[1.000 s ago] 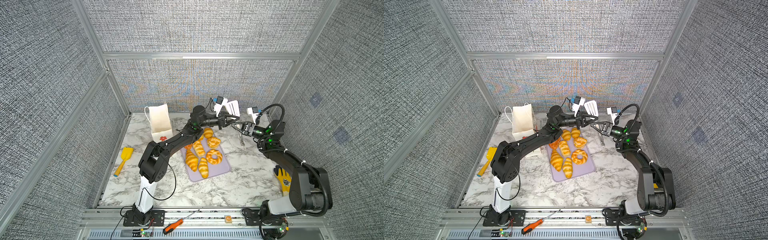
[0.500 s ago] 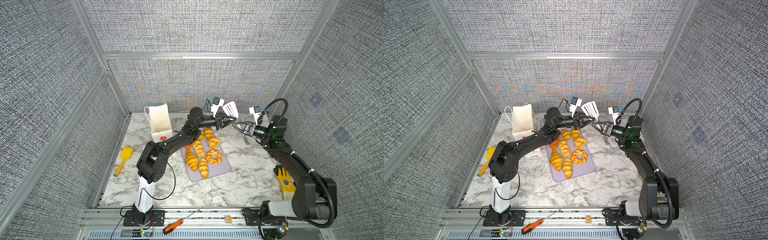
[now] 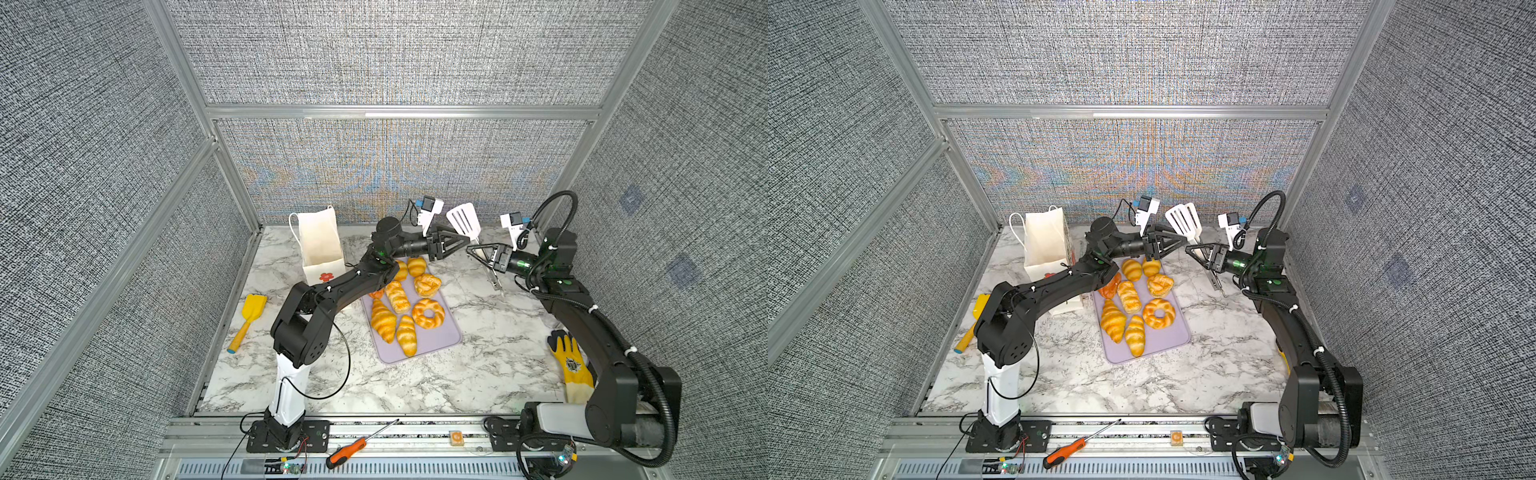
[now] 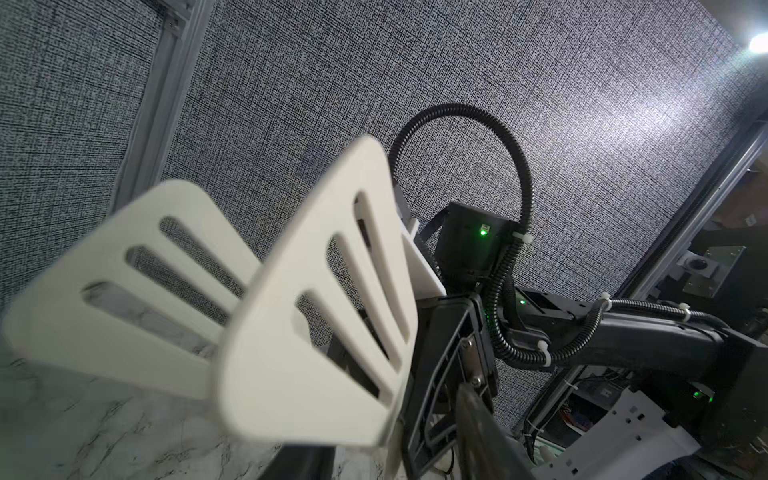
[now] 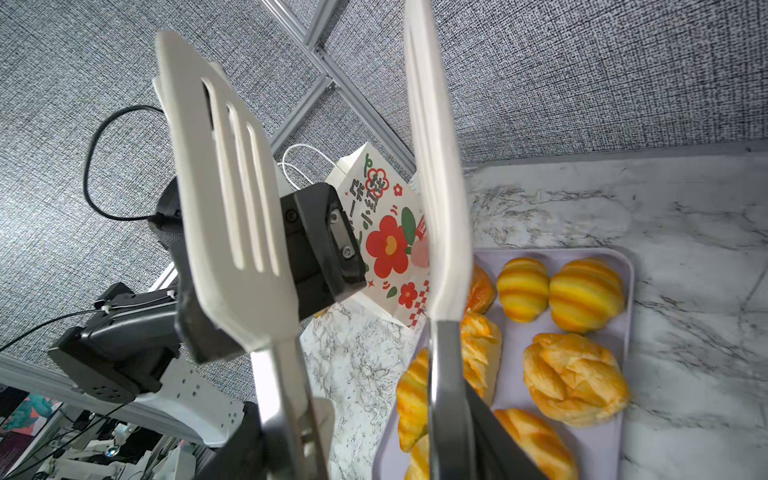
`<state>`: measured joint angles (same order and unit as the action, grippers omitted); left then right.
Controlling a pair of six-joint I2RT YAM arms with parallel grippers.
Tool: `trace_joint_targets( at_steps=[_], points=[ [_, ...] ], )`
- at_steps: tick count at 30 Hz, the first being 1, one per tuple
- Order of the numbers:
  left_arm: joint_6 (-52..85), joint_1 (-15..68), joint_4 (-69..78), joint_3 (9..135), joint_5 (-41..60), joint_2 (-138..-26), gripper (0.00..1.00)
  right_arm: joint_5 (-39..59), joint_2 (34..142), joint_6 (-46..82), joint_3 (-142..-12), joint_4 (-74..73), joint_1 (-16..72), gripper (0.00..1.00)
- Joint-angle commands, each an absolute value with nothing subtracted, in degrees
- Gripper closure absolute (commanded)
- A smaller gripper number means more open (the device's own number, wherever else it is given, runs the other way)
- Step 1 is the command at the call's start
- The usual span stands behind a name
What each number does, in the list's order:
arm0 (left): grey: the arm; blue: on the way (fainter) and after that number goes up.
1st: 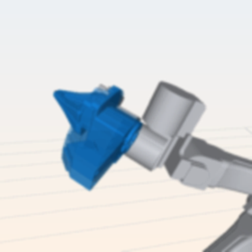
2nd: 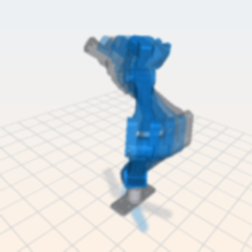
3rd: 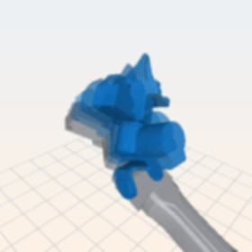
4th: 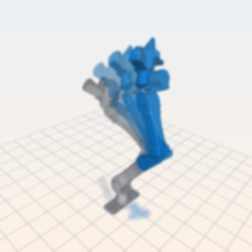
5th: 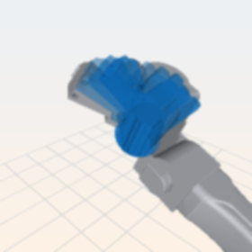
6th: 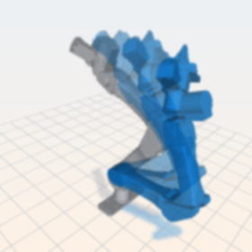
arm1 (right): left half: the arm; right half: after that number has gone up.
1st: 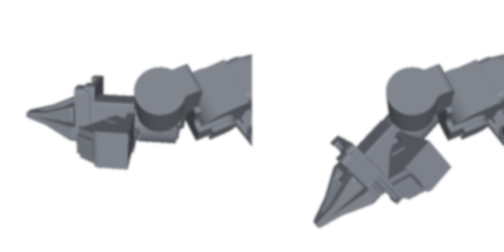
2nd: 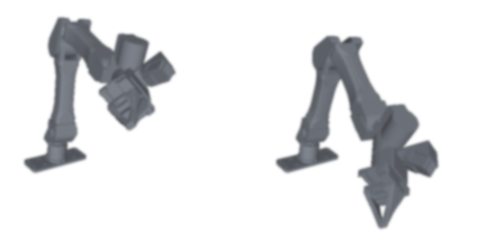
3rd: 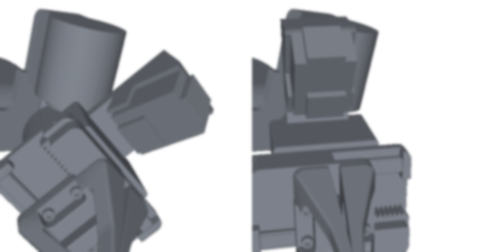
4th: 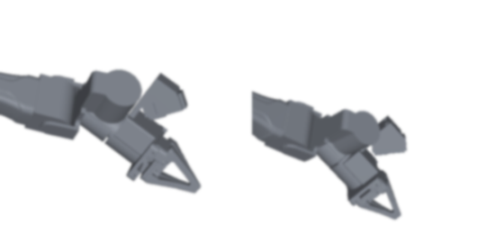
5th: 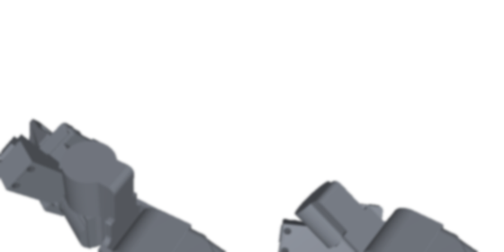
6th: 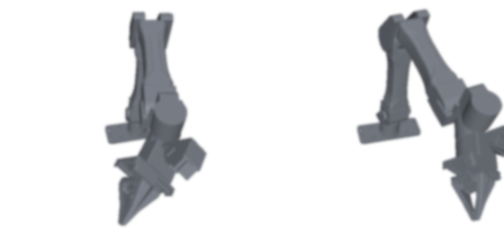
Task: Place the fake bread into the paper bag
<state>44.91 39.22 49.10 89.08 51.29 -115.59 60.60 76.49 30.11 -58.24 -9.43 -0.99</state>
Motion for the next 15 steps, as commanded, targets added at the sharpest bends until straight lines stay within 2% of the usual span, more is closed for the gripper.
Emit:
trace_joint_targets(
  at_steps=[1,7,15],
  points=[
    [43.9,38.6,48.6,87.6,49.6,-114.2,0.48,58.7,76.1,25.2,-59.4,-3.2,-1.4,0.44],
    [43.7,37.2,47.7,84.2,47.3,-111.9,0.45,56.2,75.4,20.0,-61.0,4.3,-1.6,0.44],
    [40.4,36.7,41.9,82.4,44.6,-110.5,0.4,48.2,75.3,13.0,-63.5,15.5,-2.0,0.45]
  ],
)
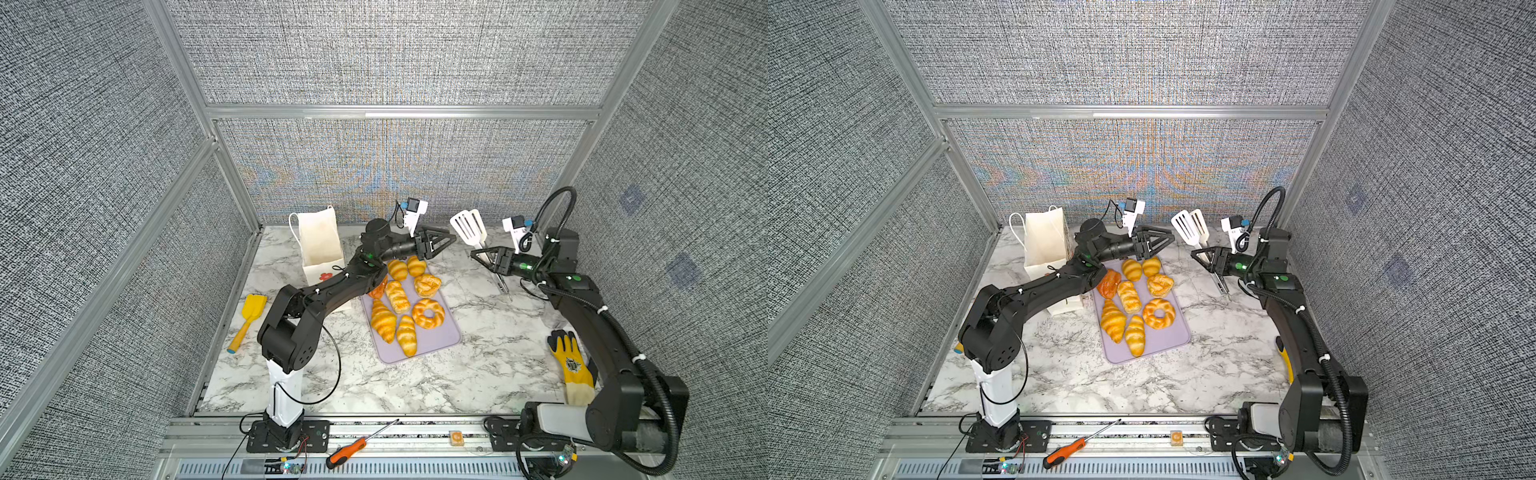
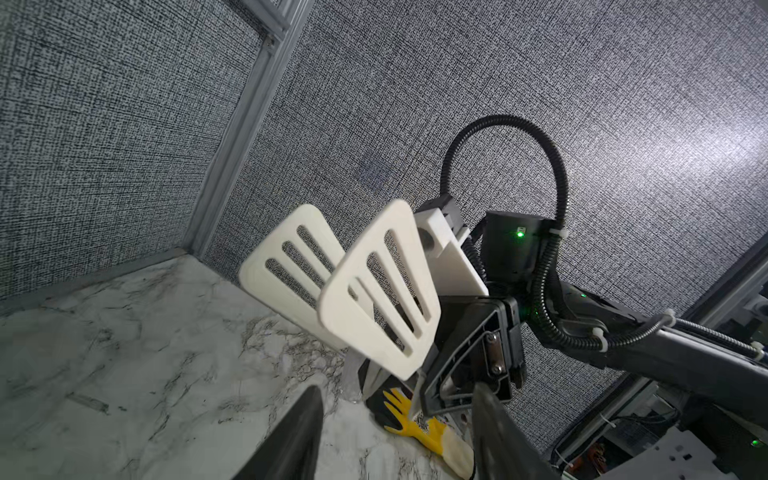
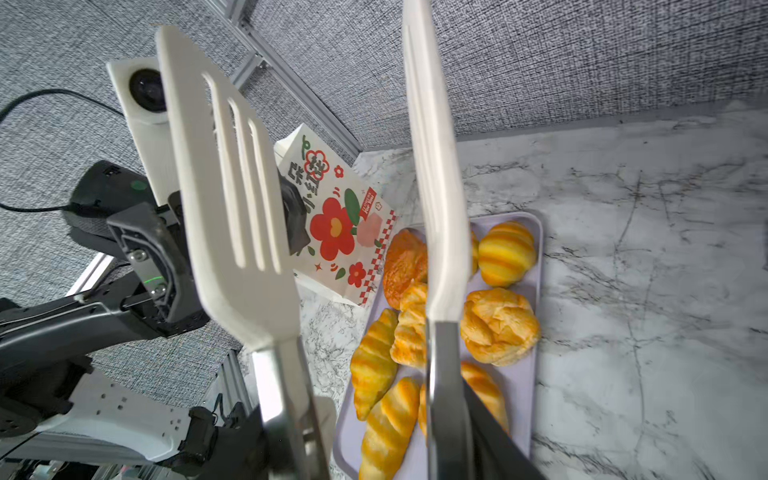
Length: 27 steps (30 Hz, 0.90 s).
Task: Place the fake bread into the paper bag
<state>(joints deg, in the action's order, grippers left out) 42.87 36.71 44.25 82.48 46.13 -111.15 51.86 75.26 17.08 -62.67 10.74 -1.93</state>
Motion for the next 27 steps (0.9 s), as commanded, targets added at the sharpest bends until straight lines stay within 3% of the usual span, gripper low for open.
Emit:
trace_joint_targets(
  at_steps=[1,27],
  points=[
    [40.0,36.7,41.0,82.5,44.4,-110.3,0.39,46.9,75.4,12.4,-63.8,16.7,-1.9,0.45],
    [29.5,36.8,22.6,82.9,33.9,-106.9,0.17,18.1,76.1,1.2,-65.9,36.2,6.3,0.45]
  ],
)
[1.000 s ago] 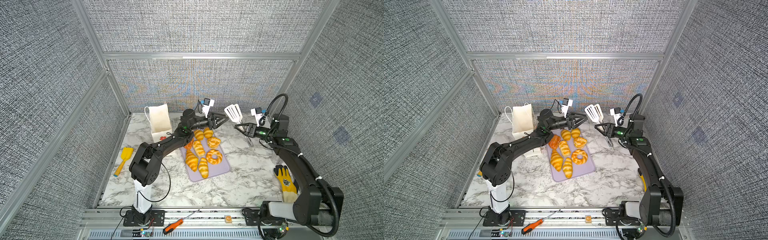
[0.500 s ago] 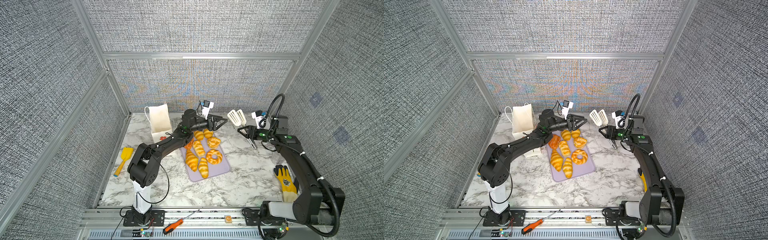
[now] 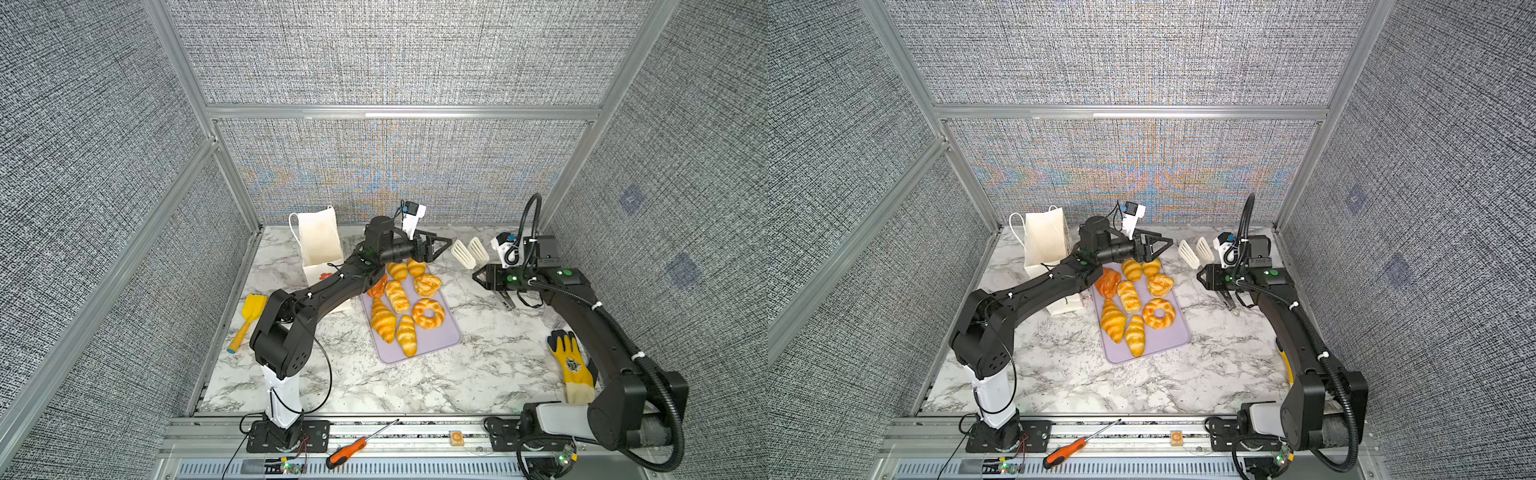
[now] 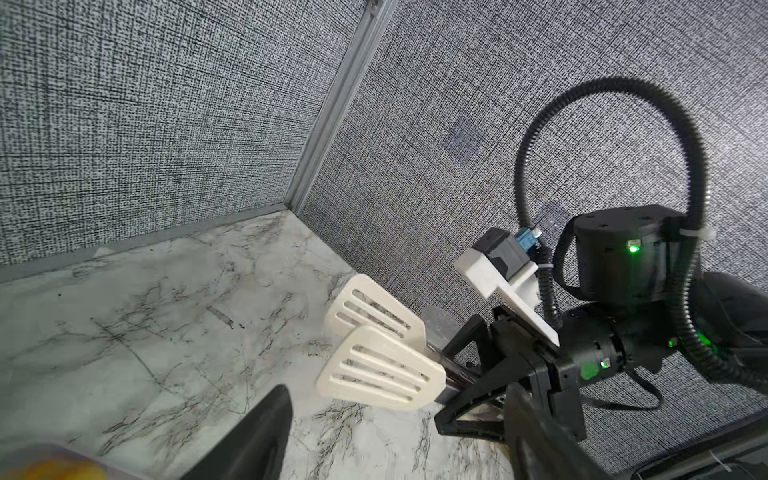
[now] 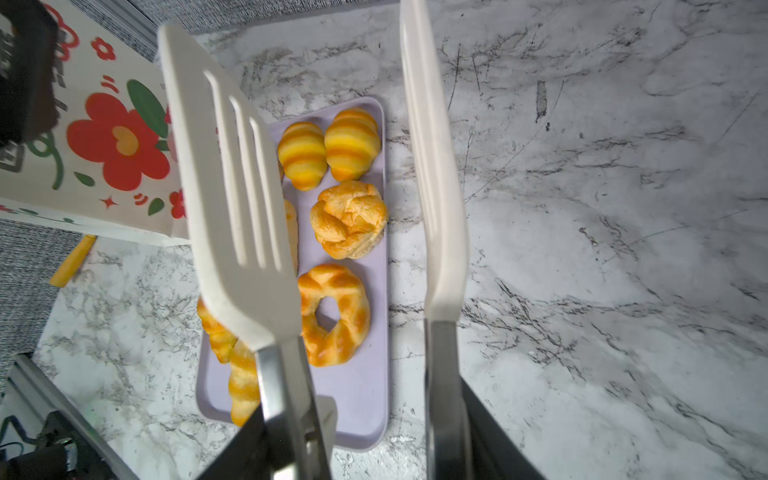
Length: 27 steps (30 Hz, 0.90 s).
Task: Place the fake bread into the paper bag
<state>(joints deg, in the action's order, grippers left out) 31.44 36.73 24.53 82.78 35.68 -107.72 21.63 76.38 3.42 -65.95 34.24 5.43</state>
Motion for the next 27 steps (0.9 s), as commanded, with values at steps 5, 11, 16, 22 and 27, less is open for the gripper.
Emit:
trace_joint_targets(
  at_steps=[5,11,16,22,27],
  points=[
    [26.5,37.4,18.9,83.1,30.6,-105.5,0.12,14.7,76.6,0.0,-65.6,39.4,9.0,0.46],
    [22.8,38.2,14.7,82.9,26.5,-103.4,0.03,12.0,76.6,-0.4,-65.1,42.2,11.9,0.46],
    [19.1,39.1,11.5,82.8,22.3,-101.0,0.01,10.4,76.9,-0.7,-65.0,44.2,14.6,0.46],
    [14.5,40.7,7.3,82.4,16.3,-97.6,0.01,7.5,77.9,-1.6,-65.4,47.7,17.8,0.46],
    [11.8,41.4,5.6,80.7,11.8,-94.3,0.01,4.6,79.4,-1.5,-66.0,50.1,20.1,0.46]
  ],
)
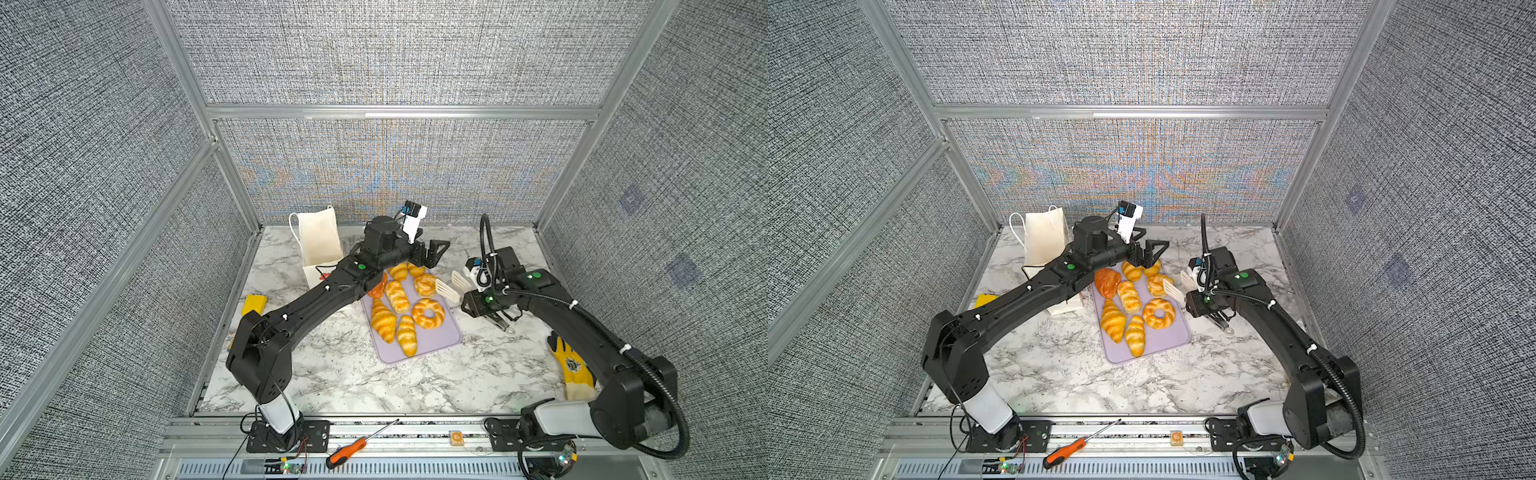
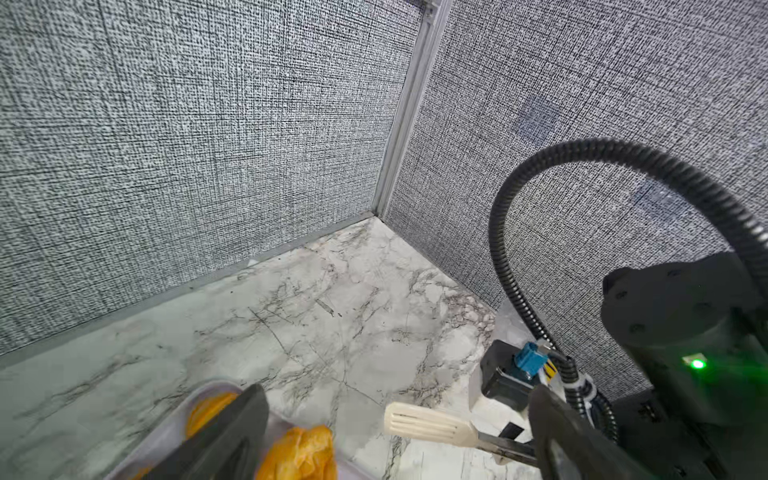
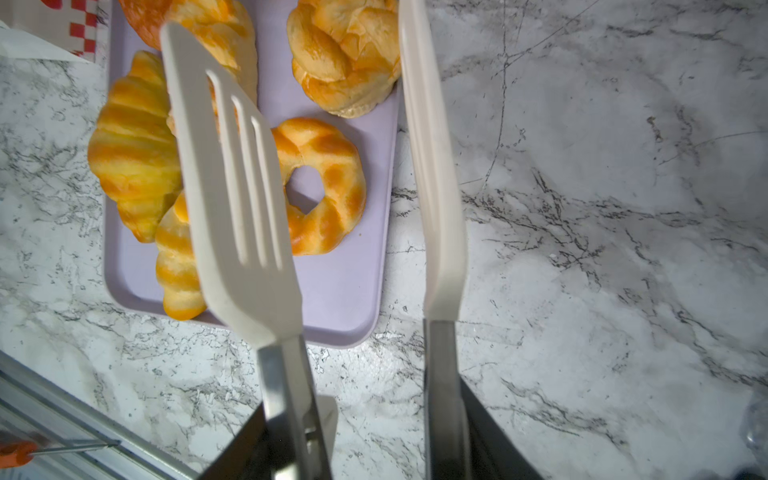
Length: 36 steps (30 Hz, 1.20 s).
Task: Place the fake bread into the paper bag
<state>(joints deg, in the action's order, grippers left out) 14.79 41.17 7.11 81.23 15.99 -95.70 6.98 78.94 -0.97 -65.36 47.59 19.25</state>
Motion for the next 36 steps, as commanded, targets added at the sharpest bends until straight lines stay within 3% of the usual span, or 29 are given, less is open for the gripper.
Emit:
trace_joint_targets(
  at_steps=[1,36],
  points=[
    [11.0,41.6,5.3,80.4,10.7,-93.3,0.01,4.1,79.8,-1.3,-66.1,50.4,20.5,0.46],
    [4.5,42.0,-12.5,61.6,-26.3,-56.9,0.01,-0.9,94.5,4.1,-75.5,59.7,28.3,0.48]
  ],
)
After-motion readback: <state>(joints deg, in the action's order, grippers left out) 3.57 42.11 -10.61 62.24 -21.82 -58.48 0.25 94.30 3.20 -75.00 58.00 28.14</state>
